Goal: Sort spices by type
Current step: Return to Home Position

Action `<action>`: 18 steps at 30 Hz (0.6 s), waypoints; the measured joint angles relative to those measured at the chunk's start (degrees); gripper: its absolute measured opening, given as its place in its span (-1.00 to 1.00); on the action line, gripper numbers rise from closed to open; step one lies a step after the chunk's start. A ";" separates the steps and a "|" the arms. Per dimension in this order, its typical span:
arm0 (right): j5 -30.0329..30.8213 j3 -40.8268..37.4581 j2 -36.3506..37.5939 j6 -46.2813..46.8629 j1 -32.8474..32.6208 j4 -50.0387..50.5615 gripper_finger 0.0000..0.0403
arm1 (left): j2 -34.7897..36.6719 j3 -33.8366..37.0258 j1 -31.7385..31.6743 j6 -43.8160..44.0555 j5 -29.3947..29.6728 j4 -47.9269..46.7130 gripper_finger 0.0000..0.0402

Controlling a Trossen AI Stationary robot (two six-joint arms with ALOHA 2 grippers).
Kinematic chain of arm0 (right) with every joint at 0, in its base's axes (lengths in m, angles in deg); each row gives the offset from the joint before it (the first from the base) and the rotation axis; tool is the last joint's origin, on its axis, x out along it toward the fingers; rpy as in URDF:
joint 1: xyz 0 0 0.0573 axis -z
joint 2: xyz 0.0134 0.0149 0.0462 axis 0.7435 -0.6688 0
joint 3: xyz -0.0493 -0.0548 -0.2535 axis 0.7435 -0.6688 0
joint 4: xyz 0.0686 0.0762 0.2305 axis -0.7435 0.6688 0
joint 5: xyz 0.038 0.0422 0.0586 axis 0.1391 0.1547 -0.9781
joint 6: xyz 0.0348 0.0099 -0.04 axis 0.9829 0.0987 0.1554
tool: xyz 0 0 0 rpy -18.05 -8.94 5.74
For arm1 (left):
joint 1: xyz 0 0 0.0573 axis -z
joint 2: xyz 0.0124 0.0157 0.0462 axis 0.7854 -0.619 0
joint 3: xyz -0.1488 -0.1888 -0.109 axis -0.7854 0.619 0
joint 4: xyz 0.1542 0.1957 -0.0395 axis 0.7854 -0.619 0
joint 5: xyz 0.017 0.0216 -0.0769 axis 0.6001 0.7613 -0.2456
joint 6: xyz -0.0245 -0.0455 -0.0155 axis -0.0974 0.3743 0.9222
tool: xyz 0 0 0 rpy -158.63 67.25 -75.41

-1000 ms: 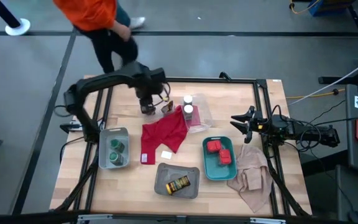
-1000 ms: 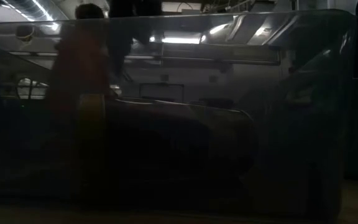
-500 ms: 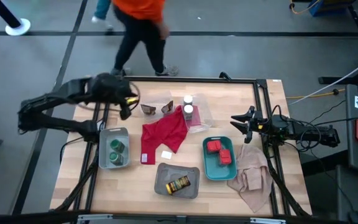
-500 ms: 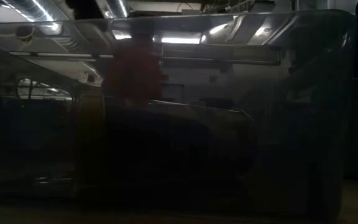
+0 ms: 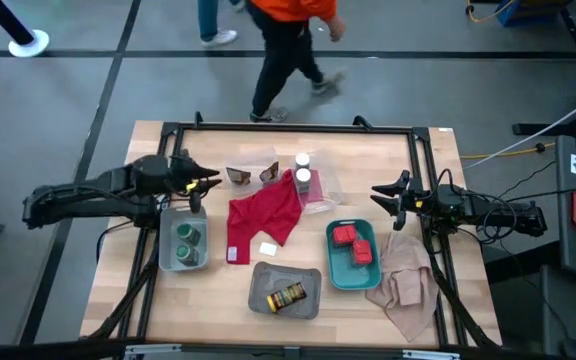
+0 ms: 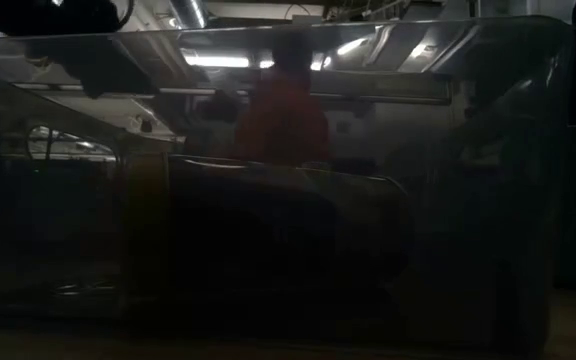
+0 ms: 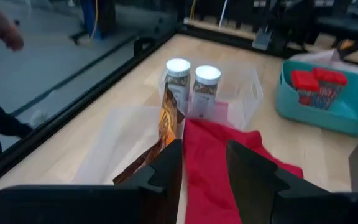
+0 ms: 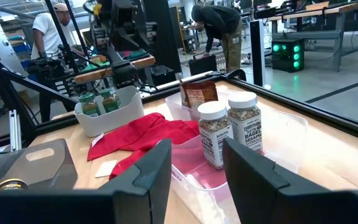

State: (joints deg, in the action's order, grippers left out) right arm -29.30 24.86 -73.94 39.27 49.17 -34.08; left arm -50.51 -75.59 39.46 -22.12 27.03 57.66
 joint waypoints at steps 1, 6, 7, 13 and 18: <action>0.00 0.00 0.00 0.00 -0.01 0.00 -0.29 | 1.49 1.91 0.00 0.00 0.03 1.77 -0.46; 0.00 0.00 0.00 0.00 -0.01 0.00 -0.29 | 8.78 9.22 0.00 0.02 0.06 7.58 -0.46; 0.00 0.00 0.01 -0.05 -0.02 0.00 -0.29 | 10.22 10.31 0.00 0.02 0.06 8.25 -0.46; 0.02 -0.02 0.00 -0.13 0.00 0.00 -0.29 | 19.04 15.74 0.00 0.24 0.06 10.38 -0.46; 0.12 0.04 0.00 -0.13 0.00 -0.05 -0.29 | 25.92 19.04 0.00 0.42 0.01 9.93 -0.46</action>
State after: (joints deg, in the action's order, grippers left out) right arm -29.18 24.90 -73.94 39.14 49.17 -34.13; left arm -24.59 -56.55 39.46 -21.70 27.04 67.59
